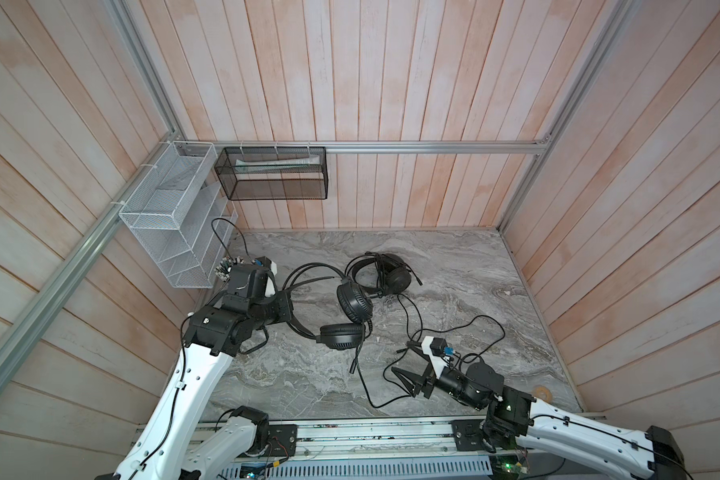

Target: Wrap the headphones

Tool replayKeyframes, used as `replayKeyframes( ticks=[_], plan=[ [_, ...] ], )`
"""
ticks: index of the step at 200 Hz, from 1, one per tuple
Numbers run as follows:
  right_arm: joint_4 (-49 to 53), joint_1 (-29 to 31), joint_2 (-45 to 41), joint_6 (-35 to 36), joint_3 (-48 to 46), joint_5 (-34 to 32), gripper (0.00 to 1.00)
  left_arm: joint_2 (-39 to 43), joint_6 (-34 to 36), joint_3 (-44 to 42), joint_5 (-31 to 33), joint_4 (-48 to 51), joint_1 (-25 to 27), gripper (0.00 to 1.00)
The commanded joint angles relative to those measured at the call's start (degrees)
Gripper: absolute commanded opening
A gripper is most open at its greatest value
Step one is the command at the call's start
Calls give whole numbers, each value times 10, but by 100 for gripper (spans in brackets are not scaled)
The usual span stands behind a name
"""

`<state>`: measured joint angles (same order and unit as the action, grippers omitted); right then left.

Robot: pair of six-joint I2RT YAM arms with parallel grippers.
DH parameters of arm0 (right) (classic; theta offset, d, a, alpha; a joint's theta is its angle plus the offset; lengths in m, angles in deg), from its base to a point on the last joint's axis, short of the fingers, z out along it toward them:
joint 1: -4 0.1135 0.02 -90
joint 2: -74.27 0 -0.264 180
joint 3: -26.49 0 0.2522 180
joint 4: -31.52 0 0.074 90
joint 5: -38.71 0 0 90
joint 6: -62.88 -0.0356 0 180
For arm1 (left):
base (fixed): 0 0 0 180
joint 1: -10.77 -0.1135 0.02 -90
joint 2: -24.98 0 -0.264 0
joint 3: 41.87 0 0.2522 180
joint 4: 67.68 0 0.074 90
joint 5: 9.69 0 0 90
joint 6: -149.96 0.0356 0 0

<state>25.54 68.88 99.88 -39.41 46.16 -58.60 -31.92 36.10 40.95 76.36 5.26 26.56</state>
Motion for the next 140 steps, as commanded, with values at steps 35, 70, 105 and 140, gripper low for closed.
replayKeyframes(
  ticks=[35,70,105,140],
  plan=[
    [-47,9,-129,-56,-66,-138,87,4,-44,37,11,2,-22,0],
    [-13,10,-145,-110,-91,-141,86,-7,-52,47,7,4,-28,0],
    [2,10,-161,-148,-97,-191,86,-11,-67,47,7,5,-40,0],
    [61,11,-69,-159,-35,-186,82,-19,-92,39,-38,-1,-62,0]
  ],
)
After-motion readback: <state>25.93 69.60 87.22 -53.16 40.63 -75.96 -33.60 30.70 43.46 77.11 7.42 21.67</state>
